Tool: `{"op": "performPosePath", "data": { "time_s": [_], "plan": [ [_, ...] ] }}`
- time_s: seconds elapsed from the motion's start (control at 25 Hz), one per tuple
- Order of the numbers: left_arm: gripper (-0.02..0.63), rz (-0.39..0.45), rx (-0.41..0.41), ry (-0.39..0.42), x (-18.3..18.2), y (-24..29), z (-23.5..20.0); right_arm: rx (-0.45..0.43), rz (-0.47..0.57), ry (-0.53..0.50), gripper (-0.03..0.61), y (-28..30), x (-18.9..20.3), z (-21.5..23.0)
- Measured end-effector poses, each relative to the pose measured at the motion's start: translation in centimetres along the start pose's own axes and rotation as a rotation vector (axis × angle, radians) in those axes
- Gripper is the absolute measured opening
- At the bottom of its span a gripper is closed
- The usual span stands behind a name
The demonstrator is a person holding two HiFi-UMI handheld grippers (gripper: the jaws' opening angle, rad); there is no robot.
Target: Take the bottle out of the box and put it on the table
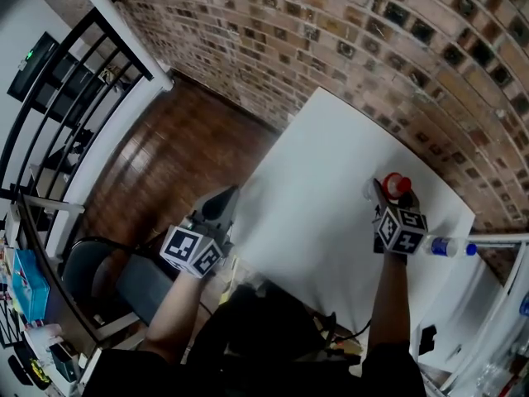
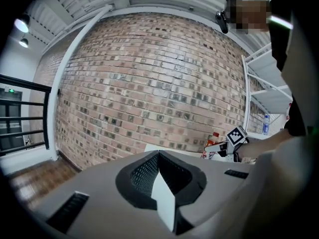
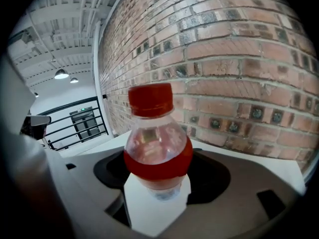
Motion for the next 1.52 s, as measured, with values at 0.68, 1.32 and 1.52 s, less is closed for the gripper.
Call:
{"op": "performPosePath", "data": {
  "time_s": [0.68, 1.32, 1.52],
  "plan": [
    [0.005, -0.005, 0.052, 0.019, -1.0, -0.1, 0.6, 0.027, 0.145, 0.027, 0.397, -2.7, -0.1, -0.5],
    [0.005, 0.098, 0.248, 0.031, -4.6, -2.3, 4.0, 0.124, 0.482, 0.064, 0.005, -19.6, 0.3, -4.5],
    [0.005, 0.135, 0.338, 0.057, -5.9, -3.2, 5.9, 0.164, 0.526, 0.081, 0.005, -23.9, 1.4, -5.8]
  ]
}}
Point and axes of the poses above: the fingertips, and each gripper's own axes: y forward along the fingers, z to its right, x out of its underside, the point moved 6 cm from there along -y, backward along the fingers, and after that the axes turned 6 degrees about y, right-handed, at the moved point
